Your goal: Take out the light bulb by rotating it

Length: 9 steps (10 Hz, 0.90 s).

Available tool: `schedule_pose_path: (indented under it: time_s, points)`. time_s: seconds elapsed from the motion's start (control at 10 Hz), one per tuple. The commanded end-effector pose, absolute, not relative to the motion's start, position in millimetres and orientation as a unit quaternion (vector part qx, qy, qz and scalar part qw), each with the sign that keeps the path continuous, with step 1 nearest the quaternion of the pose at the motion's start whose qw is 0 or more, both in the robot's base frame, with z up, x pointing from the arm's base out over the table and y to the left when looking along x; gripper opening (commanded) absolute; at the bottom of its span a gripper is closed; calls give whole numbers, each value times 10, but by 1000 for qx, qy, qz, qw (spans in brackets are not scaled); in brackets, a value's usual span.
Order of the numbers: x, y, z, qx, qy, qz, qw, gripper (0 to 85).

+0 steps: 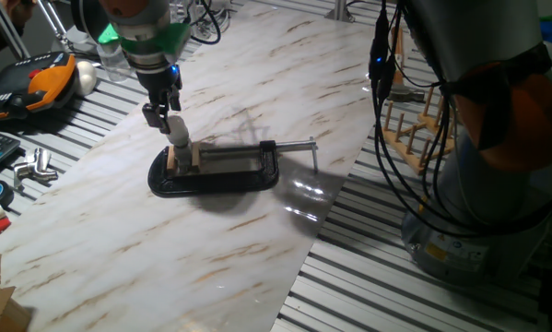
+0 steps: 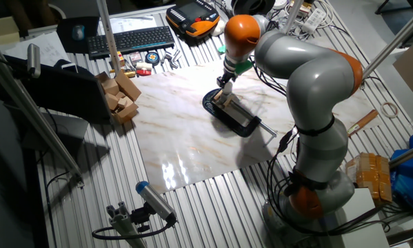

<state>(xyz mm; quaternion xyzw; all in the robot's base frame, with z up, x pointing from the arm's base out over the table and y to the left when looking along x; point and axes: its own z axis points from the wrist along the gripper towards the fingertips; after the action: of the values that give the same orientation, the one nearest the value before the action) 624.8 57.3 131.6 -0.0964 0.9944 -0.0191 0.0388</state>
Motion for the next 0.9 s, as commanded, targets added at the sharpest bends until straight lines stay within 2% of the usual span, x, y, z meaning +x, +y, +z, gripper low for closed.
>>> schedule_pose_path:
  time_s: [0.0, 0.3, 0.5, 0.7, 0.8]
  points:
    - [6252, 556, 1291, 25, 999, -19, 34, 510]
    - [6242, 542, 1276, 206, 978, -16, 29, 510]
    - [6241, 541, 1276, 279, 960, -13, 33, 850]
    - [6238, 546, 1274, 287, 957, -13, 36, 850]
    - [6238, 546, 1273, 307, 951, -17, 41, 680]
